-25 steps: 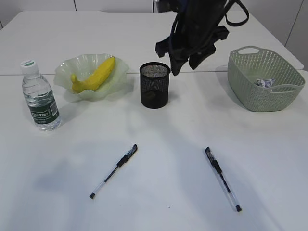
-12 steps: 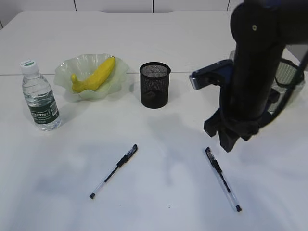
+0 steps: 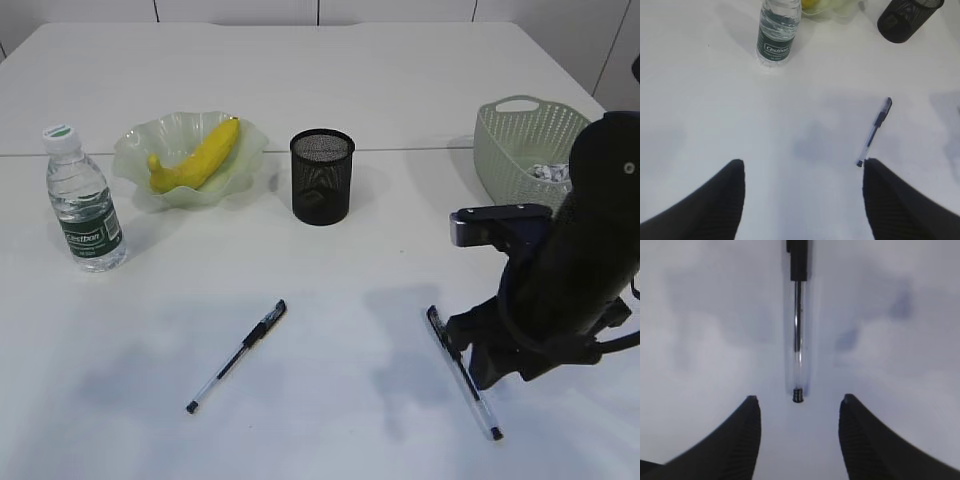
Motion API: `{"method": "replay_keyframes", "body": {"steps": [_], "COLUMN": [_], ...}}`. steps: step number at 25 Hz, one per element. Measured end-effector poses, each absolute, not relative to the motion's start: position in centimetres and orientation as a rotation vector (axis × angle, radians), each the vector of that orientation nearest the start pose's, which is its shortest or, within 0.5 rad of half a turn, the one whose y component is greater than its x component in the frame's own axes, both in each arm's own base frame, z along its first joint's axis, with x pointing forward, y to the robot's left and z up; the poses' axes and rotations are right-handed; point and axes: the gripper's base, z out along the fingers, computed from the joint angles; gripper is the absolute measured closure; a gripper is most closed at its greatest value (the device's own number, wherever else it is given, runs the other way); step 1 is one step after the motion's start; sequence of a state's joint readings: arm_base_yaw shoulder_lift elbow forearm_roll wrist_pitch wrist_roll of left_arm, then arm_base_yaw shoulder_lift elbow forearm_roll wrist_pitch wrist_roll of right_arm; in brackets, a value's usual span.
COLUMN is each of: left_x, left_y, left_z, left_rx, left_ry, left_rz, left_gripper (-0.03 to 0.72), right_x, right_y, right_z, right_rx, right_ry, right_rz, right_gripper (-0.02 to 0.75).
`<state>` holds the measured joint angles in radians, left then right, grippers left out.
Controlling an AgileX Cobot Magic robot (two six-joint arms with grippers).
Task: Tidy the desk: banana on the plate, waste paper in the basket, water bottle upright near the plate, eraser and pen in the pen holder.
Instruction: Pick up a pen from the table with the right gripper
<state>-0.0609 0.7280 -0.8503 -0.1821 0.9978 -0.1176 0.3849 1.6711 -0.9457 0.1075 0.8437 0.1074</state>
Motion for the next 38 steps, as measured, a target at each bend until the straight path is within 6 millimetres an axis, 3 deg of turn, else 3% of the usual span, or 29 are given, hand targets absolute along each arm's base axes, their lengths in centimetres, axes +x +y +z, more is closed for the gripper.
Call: {"method": "replay_keyframes", "body": {"steps": [9,22,30,38], "left_x": [11.8,11.8,11.8,11.8], "left_y": [-2.1,-2.3,-2.3,-2.3], "left_z": [35.0,35.0,35.0,35.0], "left_rx": [-0.110,-0.113,-0.113,-0.113], "left_ry": [2.359,2.363,2.365,2.365], "left_rz": [-0.322,-0.340,-0.340,-0.340], "left_gripper": [0.173,0.191,0.197,0.198], "right_x": [27.8,33.3,33.5,33.3], "right_y": [12.3,14.0,14.1,15.4], "right_z": [18.1,15.8,13.8,12.5], "right_rx": [-0.138,-0.151,-0.194,-0.312], "right_ry": [2.918,3.072,3.125,3.125], "right_rz": [0.265,0.121,0.093,0.079], "right_gripper": [0.363,0.363,0.363,0.363]}}
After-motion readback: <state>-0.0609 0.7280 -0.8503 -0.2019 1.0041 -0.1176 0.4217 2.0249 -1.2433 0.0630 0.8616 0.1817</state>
